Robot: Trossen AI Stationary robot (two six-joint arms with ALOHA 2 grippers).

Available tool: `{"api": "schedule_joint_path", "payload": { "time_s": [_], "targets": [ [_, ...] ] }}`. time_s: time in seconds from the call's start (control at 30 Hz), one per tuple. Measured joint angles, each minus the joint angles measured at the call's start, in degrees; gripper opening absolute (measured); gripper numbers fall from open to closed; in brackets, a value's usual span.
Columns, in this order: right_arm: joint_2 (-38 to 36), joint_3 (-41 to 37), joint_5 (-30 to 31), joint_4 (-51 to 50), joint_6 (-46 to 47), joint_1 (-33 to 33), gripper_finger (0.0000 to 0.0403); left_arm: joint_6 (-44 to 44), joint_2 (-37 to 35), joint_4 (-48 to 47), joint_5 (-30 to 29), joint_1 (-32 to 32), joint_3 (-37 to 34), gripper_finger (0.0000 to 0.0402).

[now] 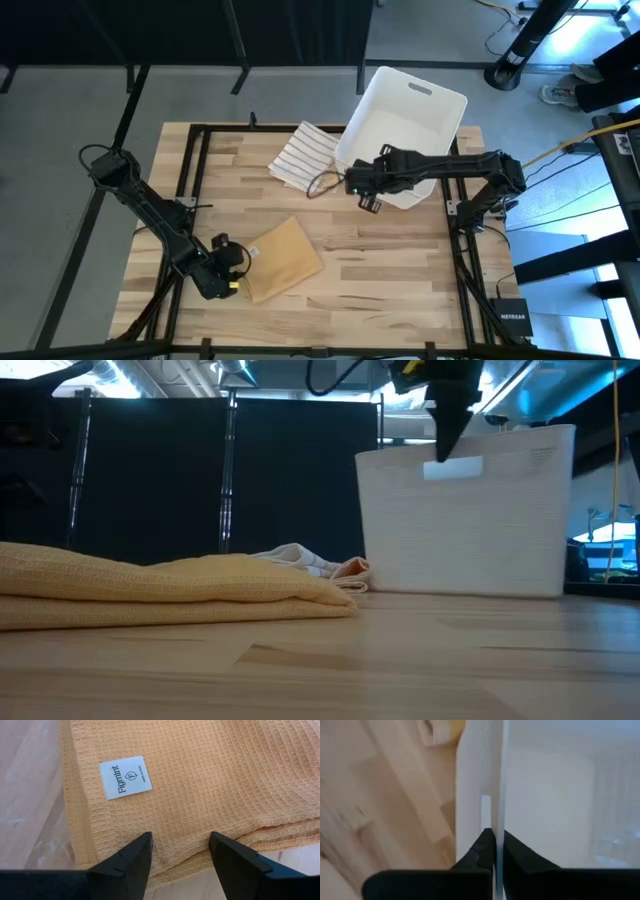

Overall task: Fold towel
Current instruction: Move the white laundry organizer to the right of the table

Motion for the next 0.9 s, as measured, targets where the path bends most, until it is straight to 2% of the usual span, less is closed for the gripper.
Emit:
{"api": "schedule_joint_path", "payload": {
  "time_s": [0.1,0.27,0.5,0.73,0.9],
  "targets": [
    [-0.1,0.02,-0.25,-2.39,1.15,3.05,0.0016,-0.08,0.0,-0.02,0.0,0.0,0.0,0.0191],
    [-0.33,0.1,-4.46,-10.83,5.64,10.46,0.001,-0.75,0.0,-0.02,0.0,-0.02,0.0,0.0191],
    [-0.9,-0.45,-12.61,-11.13,8.04,19.16,0.0007,-1.06,0.0,0.15,0.0,-0.02,0.0,0.0191],
    [-1.62,-0.47,-16.78,-11.11,10.59,22.46,0.0006,-1.86,0.0,0.15,0.0,-0.02,0.0,0.0191],
    [-4.28,0.06,-23.96,-11.19,17.14,22.32,0.0007,-1.77,0.0,0.15,0.0,-0.02,0.02,0.0191]
  ]
}}
